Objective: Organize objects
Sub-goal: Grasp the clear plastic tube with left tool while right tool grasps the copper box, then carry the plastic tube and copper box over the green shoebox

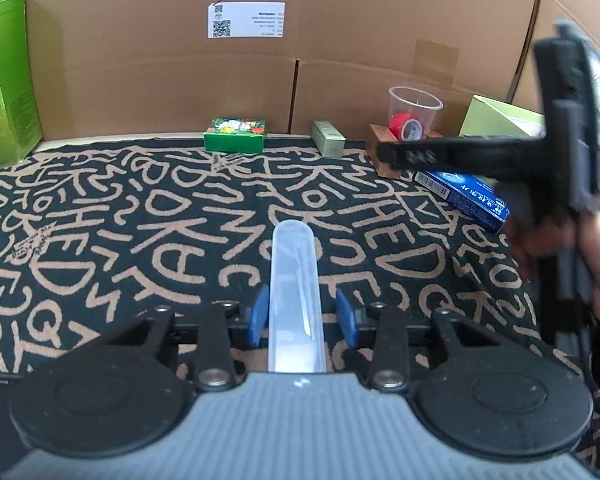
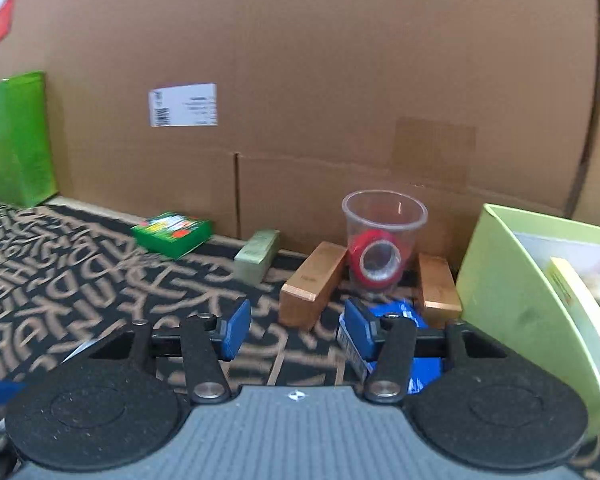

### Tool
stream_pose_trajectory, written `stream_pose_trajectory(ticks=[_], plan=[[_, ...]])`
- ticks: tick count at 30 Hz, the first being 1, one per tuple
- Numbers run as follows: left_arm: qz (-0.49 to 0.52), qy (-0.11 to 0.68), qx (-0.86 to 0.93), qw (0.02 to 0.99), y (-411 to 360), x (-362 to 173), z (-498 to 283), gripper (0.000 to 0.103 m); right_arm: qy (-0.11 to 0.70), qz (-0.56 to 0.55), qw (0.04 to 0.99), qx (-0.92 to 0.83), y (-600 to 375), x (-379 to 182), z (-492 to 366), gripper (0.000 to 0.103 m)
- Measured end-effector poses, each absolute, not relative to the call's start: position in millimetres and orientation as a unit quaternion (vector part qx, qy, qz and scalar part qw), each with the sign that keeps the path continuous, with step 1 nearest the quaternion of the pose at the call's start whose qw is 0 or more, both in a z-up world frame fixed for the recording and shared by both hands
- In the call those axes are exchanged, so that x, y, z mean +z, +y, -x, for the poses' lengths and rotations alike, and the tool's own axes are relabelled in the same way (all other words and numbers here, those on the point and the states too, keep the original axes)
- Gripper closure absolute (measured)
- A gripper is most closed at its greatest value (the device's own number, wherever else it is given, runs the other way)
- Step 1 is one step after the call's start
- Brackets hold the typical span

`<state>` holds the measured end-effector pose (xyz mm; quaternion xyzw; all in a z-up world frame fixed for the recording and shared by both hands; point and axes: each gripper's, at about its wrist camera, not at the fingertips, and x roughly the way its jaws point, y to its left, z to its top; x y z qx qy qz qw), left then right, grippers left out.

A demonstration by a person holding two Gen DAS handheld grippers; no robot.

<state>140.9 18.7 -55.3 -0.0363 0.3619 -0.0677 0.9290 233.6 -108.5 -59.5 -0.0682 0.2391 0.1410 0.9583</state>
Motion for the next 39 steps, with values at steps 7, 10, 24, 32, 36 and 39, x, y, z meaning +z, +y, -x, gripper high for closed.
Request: stream_pose_trajectory(ticks=[7,10,24,32,36,39], plan=[[0.039,0.361,-0.069,0.929,19.3,-57.2,-146.5,0.068,0.256,0.059,0.956,0.128,-99.4,-65.6,-272.2,0.067],[0.035,0.361,-0.069,0.929,19.2,-57.9,-148.7,0.07,0.262,0.052,0.956,0.122,-102.2,-68.9,-274.9,0.075],[0.038,0.37,-0.077,0.925,11.5,-55.1,-133.5,0.076,0.265,0.033,0.95,0.162,-142.2,-64.8,-177.5,0.075],[0.037,0.381,-0.11,0.917,-7.5,-51.8,-111.2,0.076,0.27,0.015,0.947,0.174,-188.5,-65.0,-80.9,0.075],[0.023,0.383,-0.112,0.917,-17.8,-52.1,-102.8,0.075,0.276,0.023,0.944,0.179,-199.4,-67.1,-51.3,0.075],[0.017,0.38,-0.096,0.92,-22.3,-51.8,-105.0,0.061,0.285,0.03,0.941,0.18,-202.4,-67.4,-42.4,0.075]])
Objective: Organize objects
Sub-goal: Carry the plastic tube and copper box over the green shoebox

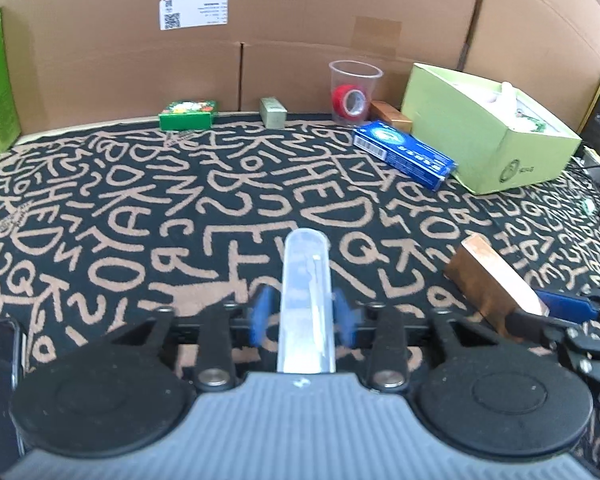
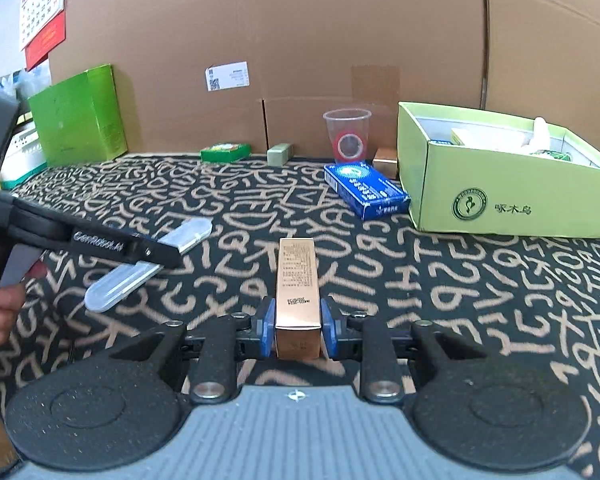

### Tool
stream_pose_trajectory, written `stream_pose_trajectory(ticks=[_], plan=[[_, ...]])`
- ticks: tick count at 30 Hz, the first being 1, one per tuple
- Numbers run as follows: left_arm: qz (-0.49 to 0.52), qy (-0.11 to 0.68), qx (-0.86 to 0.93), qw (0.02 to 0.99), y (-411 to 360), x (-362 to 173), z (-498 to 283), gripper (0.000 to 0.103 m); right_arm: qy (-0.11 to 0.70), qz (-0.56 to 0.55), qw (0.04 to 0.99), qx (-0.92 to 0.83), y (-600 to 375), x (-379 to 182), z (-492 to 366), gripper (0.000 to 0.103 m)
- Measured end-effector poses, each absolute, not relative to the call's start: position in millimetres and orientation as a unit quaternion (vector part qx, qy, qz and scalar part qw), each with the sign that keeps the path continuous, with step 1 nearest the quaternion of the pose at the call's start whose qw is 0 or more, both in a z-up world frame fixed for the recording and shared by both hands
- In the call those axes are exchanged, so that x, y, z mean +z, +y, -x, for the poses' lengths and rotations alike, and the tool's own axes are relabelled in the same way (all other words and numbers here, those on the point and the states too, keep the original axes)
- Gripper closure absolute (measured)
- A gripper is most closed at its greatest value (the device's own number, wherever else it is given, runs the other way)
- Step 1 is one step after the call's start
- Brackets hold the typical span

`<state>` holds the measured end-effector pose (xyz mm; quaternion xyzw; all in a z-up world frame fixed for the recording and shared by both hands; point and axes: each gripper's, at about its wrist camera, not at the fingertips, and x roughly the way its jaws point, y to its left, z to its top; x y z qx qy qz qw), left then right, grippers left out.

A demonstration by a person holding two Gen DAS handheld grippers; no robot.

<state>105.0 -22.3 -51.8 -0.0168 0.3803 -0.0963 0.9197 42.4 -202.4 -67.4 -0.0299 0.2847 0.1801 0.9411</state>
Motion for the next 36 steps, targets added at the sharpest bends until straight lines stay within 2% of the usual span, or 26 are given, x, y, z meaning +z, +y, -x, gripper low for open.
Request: stream_pose_trajectory(ticks=[7,15,16,18,20,21,22,28,36], plan=[[-0.01,0.388,-0.115,0.914,-26.8,-51.3,-105.8,0.059,0.275,0.042,0.942,0.19,-193.2,-65.6,-48.5,0.061],[-0.045,0.389,-0.116,0.913,-34.4,-52.8,-98.8,0.055,0.275,0.047,0.943,0.179,-193.1,-66.8,-57.0,0.061],[-0.05,0.389,-0.119,0.912,-34.5,-52.8,-96.8,0.055,0.276,0.048,0.943,0.178,-193.3,-67.4,-57.2,0.061],[-0.056,0.389,-0.126,0.911,-35.1,-52.1,-94.4,0.062,0.278,0.045,0.943,0.178,-195.6,-68.0,-58.2,0.061],[-0.053,0.389,-0.132,0.91,-34.9,-51.8,-94.7,0.076,0.279,0.044,0.943,0.176,-196.3,-69.2,-59.6,0.065],[-0.051,0.388,-0.133,0.91,-35.1,-51.7,-95.2,0.076,0.281,0.043,0.943,0.176,-196.1,-70.0,-60.9,0.068],[-0.05,0.389,-0.132,0.91,-35.7,-51.7,-95.7,0.076,0.283,0.042,0.942,0.177,-196.0,-71.2,-61.9,0.076],[-0.03,0.378,-0.166,0.91,-41.5,-38.7,-96.2,0.076,0.282,0.031,0.942,0.181,-199.7,-71.3,-58.7,0.075],[-0.032,0.309,-0.239,0.92,-84.6,16.8,-106.9,0.076,0.228,0.025,0.961,0.156,-224.3,-39.8,-50.9,0.075]])
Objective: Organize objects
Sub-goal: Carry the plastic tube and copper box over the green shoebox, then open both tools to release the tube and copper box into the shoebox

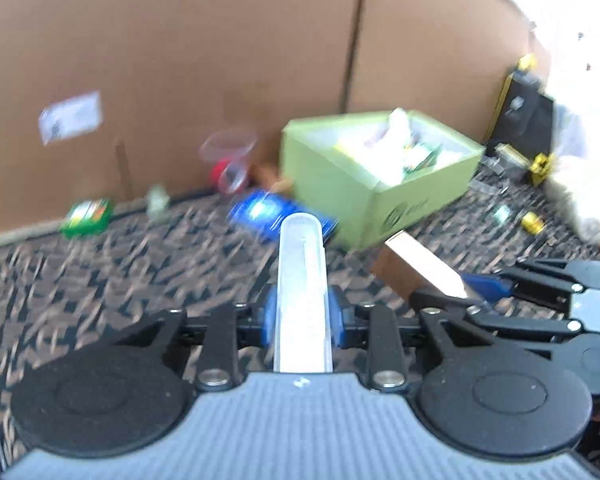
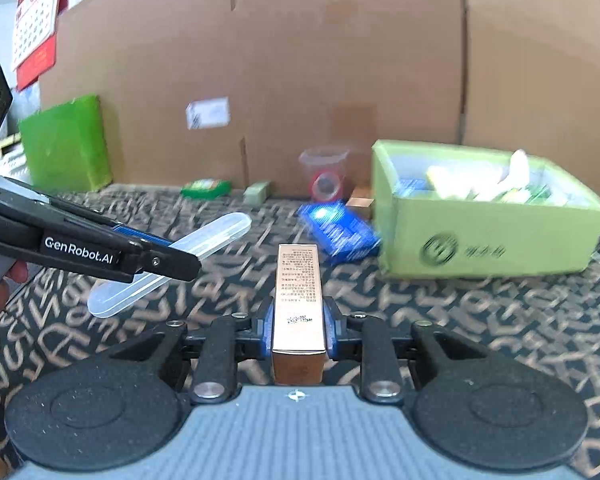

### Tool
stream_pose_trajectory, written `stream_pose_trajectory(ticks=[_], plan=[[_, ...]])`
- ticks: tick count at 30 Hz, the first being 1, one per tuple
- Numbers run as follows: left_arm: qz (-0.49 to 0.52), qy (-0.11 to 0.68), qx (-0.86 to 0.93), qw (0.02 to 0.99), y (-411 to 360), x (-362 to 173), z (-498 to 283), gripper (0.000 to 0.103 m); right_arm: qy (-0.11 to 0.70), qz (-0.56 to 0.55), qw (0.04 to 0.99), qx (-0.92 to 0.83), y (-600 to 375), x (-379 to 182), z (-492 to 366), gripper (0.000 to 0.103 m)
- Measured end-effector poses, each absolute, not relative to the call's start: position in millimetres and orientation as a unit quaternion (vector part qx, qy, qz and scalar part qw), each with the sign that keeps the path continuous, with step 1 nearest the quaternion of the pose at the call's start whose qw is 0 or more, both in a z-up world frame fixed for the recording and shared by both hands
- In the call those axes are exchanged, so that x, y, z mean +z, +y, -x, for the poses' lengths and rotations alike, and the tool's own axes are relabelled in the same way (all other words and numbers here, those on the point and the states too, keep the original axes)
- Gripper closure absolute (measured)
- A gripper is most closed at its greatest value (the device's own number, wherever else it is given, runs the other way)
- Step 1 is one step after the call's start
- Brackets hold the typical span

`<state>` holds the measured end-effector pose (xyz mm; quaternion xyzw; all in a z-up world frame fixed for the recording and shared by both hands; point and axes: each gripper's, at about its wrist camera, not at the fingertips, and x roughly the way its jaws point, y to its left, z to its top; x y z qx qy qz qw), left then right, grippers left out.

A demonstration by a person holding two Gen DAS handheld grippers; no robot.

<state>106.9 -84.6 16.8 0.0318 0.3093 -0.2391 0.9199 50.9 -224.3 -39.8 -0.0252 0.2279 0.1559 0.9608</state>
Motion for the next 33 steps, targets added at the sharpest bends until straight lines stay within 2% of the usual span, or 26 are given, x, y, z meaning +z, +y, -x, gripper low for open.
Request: stream_pose_trajectory(ticks=[7,14,21,28,30,31,32,33], plan=[[-0.023,0.268,-0.283,0.921,-151.2,62.5,-137.5,0.076,0.167,0.034,0.98,0.099,-265.2,-0.6,-61.2,0.076],[0.011,0.299,-0.286,0.91,-225.5,77.1,-200.5,0.076,0.13,0.053,0.99,0.017,-316.8,19.3,-105.7,0.075],[0.03,0.309,-0.291,0.905,-283.4,61.1,-266.7,0.076,0.136,0.046,0.988,-0.054,-372.2,12.7,-173.9,0.076],[0.044,0.318,-0.297,0.9,-306.9,30.0,-309.2,0.075,0.136,0.056,0.987,-0.071,-396.1,-0.6,-217.9,0.076],[0.049,0.309,-0.301,0.901,-305.7,22.5,-311.1,0.051,0.135,0.054,0.987,-0.074,-399.9,-6.7,-225.9,0.076],[0.05,0.31,-0.296,0.902,-304.3,19.2,-311.1,0.019,0.136,0.055,0.986,-0.074,-401.9,-10.6,-230.3,0.075],[0.056,0.305,-0.283,0.908,-301.0,17.0,-309.3,0.003,0.141,0.054,0.986,-0.071,-403.4,-15.1,-234.7,0.072],[0.063,0.294,-0.272,0.914,-296.6,15.6,-305.8,0.001,0.152,0.05,0.985,-0.069,-405.3,-19.1,-238.4,0.059]])
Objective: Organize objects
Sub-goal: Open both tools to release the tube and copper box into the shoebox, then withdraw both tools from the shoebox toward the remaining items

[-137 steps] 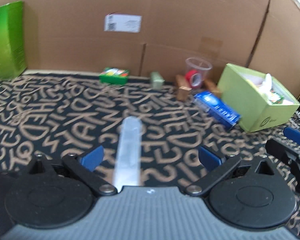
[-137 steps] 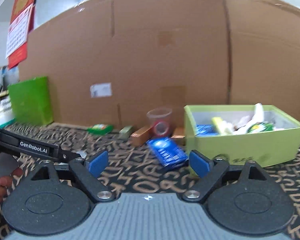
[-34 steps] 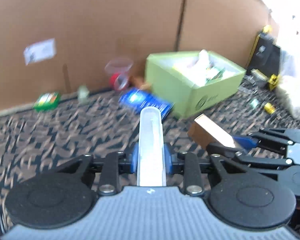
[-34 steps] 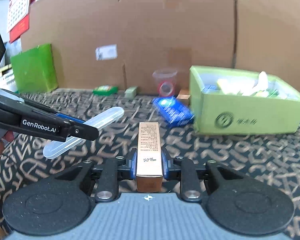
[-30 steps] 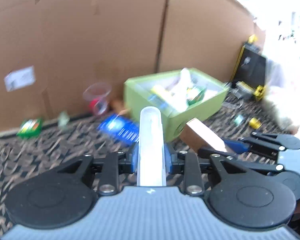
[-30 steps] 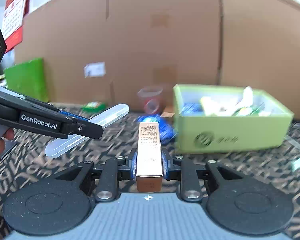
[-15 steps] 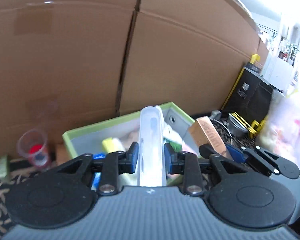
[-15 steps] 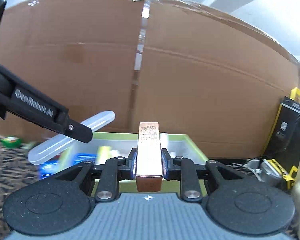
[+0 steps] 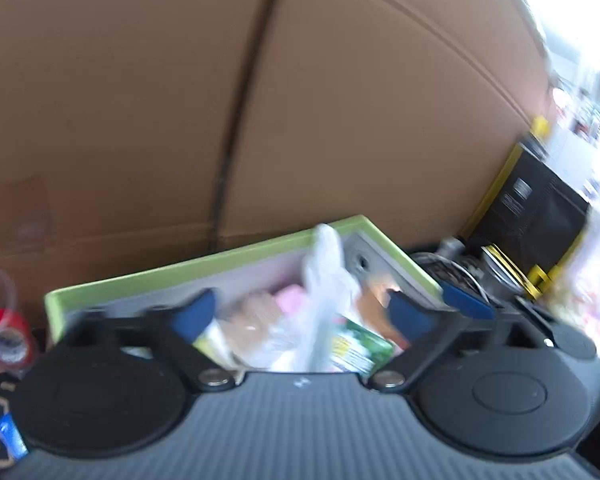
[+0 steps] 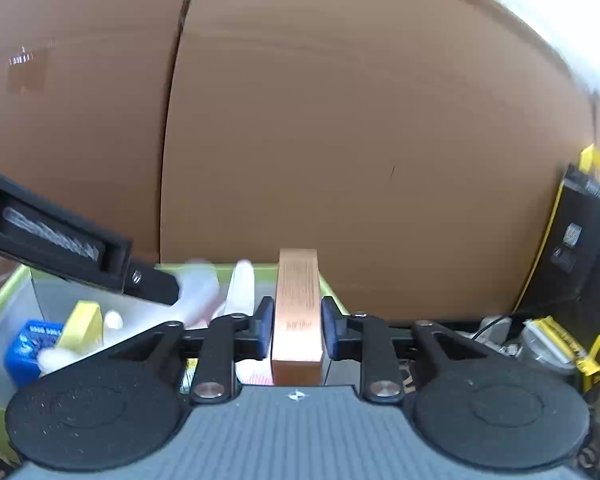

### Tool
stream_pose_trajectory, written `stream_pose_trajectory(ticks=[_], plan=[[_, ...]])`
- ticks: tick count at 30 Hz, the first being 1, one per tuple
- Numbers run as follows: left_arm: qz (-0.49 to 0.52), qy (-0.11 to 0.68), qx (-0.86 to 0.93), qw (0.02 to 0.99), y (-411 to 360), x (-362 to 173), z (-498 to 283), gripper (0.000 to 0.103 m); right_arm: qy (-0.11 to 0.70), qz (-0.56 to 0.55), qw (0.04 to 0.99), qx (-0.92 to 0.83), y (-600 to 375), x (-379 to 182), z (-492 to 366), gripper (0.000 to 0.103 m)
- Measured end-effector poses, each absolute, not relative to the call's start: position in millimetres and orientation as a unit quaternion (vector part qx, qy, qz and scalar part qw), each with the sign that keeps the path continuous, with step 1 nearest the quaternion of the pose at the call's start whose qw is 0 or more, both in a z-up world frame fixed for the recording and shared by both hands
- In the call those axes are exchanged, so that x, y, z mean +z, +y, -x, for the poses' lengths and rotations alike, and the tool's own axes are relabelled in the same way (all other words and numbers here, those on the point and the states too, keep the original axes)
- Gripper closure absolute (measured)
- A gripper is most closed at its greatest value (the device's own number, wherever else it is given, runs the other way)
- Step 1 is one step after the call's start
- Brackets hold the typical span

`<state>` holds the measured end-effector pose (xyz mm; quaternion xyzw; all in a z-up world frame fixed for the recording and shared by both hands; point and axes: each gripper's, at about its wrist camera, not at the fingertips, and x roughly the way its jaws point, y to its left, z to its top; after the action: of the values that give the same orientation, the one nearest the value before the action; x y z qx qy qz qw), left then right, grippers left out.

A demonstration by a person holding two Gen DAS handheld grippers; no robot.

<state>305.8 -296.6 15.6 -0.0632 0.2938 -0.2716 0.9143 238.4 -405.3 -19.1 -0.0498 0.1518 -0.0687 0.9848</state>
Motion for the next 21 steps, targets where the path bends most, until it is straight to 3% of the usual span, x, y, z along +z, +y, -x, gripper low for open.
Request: stream_pose_trajectory(ticks=[1,6,21], plan=[[0.068,0.286,-0.268,0.918,-293.1,15.9,-304.7,0.0,0.161,0.043,0.983,-0.071,-406.8,-23.0,-240.2,0.045],[0.069,0.304,-0.255,0.915,-280.5,20.9,-300.4,0.0,0.141,0.04,0.987,-0.073,-405.5,-28.1,-223.5,0.027],[0.024,0.293,-0.219,0.93,-209.2,46.9,-216.5,0.0,0.101,0.041,0.994,-0.023,-354.2,6.1,-147.4,0.023]])
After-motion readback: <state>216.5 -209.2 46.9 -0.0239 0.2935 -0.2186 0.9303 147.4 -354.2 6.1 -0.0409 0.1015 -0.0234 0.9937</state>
